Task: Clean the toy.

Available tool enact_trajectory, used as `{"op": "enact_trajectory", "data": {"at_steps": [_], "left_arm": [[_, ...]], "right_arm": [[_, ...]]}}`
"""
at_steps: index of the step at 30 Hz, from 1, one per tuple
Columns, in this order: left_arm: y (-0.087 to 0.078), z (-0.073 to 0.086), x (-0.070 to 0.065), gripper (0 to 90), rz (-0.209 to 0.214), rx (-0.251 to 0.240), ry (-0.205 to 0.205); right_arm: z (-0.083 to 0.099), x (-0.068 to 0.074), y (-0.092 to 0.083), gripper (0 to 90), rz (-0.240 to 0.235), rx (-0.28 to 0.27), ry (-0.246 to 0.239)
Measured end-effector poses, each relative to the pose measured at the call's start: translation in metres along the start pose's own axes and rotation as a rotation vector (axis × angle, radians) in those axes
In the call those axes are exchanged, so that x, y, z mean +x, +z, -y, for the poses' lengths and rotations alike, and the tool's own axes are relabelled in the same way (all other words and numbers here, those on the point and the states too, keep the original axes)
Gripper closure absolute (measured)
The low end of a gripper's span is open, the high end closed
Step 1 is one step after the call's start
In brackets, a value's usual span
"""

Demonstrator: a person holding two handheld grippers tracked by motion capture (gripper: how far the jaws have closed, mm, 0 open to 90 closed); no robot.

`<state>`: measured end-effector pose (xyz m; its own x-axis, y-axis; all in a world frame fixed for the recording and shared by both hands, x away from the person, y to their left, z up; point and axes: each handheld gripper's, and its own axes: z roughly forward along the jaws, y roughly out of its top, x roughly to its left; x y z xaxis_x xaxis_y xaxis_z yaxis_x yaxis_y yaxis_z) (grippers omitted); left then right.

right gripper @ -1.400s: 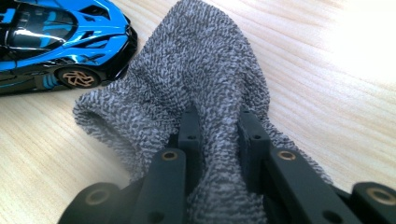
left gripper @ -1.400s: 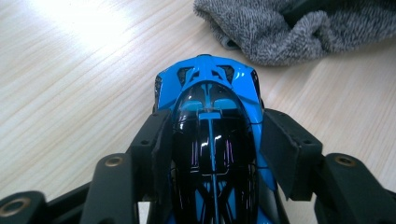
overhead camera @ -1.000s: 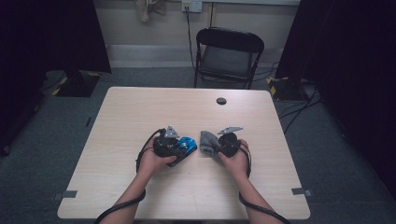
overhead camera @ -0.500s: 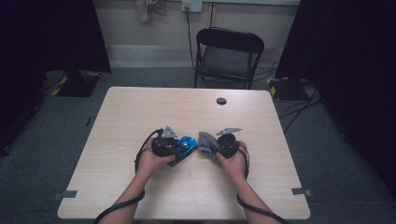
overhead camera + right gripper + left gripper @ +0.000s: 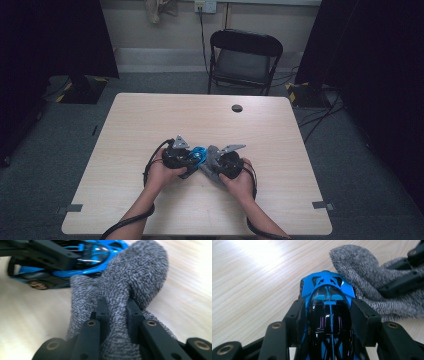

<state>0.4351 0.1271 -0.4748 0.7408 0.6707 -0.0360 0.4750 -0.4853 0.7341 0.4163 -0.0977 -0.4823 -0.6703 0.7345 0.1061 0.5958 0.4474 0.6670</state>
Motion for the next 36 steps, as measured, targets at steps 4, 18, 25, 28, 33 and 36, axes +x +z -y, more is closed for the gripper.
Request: {"op": "enact_trajectory", "data": {"at_steps": [4,18,25,28,33,36], "left_arm": [[0.000,0.001,0.000,47.5,0.003,-0.002,-0.007],[-0.002,0.002,0.000,47.4,-0.010,-0.001,-0.007],[-0.002,0.002,0.001,47.4,-0.003,0.000,-0.010],[-0.003,0.002,0.001,47.4,0.003,0.000,-0.018],[-0.002,0.003,0.000,47.4,0.004,-0.005,-0.027],[-0.003,0.003,0.000,47.4,0.000,-0.004,-0.019]], "right_arm": [[0.000,0.010,0.001,77.3,-0.036,0.004,-0.014],[-0.001,0.040,0.007,77.7,-0.146,0.022,-0.074],[-0.001,0.049,0.008,77.7,-0.178,0.027,-0.095],[0.000,0.052,0.008,77.7,-0.195,0.028,-0.098],[0.000,0.053,0.008,77.7,-0.215,0.034,-0.104],[0.000,0.056,0.009,77.7,-0.239,0.036,-0.108]]}}
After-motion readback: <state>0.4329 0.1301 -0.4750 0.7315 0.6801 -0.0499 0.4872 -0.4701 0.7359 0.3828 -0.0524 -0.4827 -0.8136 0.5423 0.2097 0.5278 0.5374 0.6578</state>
